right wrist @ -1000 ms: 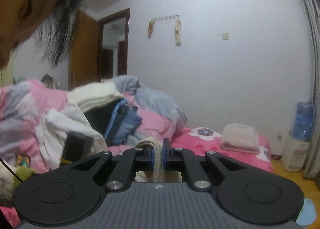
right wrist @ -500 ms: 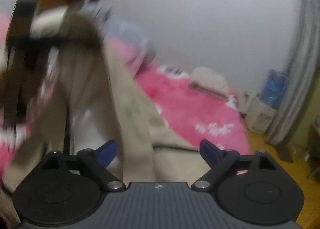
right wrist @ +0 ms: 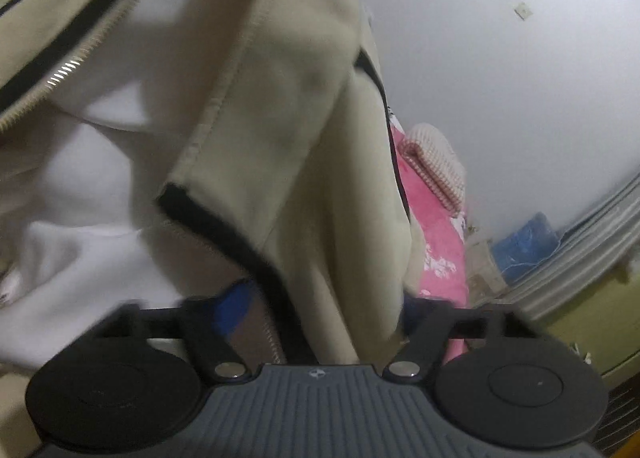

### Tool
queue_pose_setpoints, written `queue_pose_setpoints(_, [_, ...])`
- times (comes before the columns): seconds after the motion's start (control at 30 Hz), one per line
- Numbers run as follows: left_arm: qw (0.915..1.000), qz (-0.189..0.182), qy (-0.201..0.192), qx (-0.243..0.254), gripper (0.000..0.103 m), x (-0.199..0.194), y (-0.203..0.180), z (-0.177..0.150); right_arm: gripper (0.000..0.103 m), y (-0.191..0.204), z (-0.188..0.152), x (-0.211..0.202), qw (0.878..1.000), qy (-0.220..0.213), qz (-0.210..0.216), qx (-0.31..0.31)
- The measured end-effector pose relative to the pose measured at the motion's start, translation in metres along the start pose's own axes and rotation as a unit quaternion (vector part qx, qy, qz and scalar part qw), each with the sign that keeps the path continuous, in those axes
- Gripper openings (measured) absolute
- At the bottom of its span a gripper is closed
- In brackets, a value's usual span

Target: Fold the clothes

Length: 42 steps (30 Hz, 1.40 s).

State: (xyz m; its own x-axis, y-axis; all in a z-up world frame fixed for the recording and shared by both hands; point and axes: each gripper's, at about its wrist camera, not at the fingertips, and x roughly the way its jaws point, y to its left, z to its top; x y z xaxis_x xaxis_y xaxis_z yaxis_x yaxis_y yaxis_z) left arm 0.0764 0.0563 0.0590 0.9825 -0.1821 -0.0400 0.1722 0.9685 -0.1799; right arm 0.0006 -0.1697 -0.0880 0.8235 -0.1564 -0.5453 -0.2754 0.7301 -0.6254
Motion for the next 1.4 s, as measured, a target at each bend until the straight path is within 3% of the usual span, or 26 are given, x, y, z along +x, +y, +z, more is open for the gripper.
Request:
queue_pose_setpoints(0.03, [1.0,0.004,0.0,0.003,0.012,0.002,0.001,-0.002,0.039,-0.007,0.001,-0.001,1.0,-0.003,-0.005,0.013])
queue_pose_setpoints(0.07, [0.9999,0.008,0.0,0.006,0.012,0.004,0.002,-0.003,0.019,-0.015,0.002,-0.001,1.0,-0.006,-0.01,0.025])
queue_pose_setpoints(0.1, [0.9999,0.012,0.001,0.007,0.012,0.008,0.003,-0.005,0.011,-0.022,0.003,-0.002,0.999,-0.009,-0.015,0.038])
queue_pose_setpoints(0.23, [0.9996,0.024,0.004,0.014,0.012,0.025,0.005,-0.014,0.008,-0.071,0.005,-0.008,0.991,-0.037,-0.043,0.121])
queue_pose_setpoints(0.4, [0.9998,0.021,0.007,0.002,0.013,0.072,-0.003,-0.012,0.007,-0.136,0.02,0.009,0.98,-0.065,-0.08,0.167])
queue_pose_setpoints(0.53, [0.9988,0.037,-0.006,0.032,0.013,0.117,-0.023,-0.007,0.007,-0.183,0.034,0.04,0.97,-0.078,-0.084,0.212])
queue_pose_setpoints(0.67, [0.996,0.055,0.006,0.071,0.013,0.163,-0.041,-0.018,0.007,-0.22,0.031,0.09,0.949,-0.055,-0.037,0.307])
queue_pose_setpoints(0.8, [0.9899,0.072,0.042,0.115,0.016,0.21,-0.053,-0.047,0.007,-0.221,0.014,0.143,0.926,-0.017,-0.01,0.377])
queue_pose_setpoints(0.93, [0.9793,0.086,0.146,0.111,0.019,0.256,-0.052,-0.09,0.008,-0.212,-0.013,0.198,0.898,0.025,0.021,0.438])
queue_pose_setpoints(0.97, [0.9725,0.088,0.188,0.106,0.029,0.269,-0.049,-0.105,0.009,-0.213,-0.023,0.213,0.882,0.036,0.045,0.469])
queue_pose_setpoints(1.03, [0.956,0.092,0.261,0.098,0.037,0.288,-0.043,-0.133,0.013,-0.214,-0.041,0.243,0.843,0.057,0.093,0.527])
queue_pose_setpoints(1.1, [0.938,0.088,0.319,0.104,0.055,0.298,-0.042,-0.157,0.022,-0.211,-0.06,0.255,0.807,0.073,0.117,0.574])
queue_pose_setpoints(1.17, [0.9178,0.078,0.37,0.12,0.065,0.303,-0.044,-0.177,0.026,-0.214,-0.068,0.256,0.798,0.066,0.125,0.586])
queue_pose_setpoints(1.23, [0.9149,0.076,0.365,0.156,0.074,0.3,-0.048,-0.184,0.033,-0.216,-0.066,0.254,0.804,0.073,0.13,0.576])
queue_pose_setpoints(1.33, [0.9181,0.065,0.354,0.166,0.084,0.286,-0.057,-0.178,0.046,-0.221,-0.058,0.237,0.815,0.086,0.131,0.559])
queue_pose_setpoints(1.37, [0.9202,0.061,0.351,0.161,0.091,0.282,-0.059,-0.174,0.058,-0.22,-0.056,0.228,0.818,0.084,0.13,0.555])
queue_pose_setpoints(1.4, [0.9223,0.057,0.349,0.156,0.096,0.277,-0.06,-0.169,0.078,-0.218,-0.055,0.218,0.82,0.082,0.13,0.551])
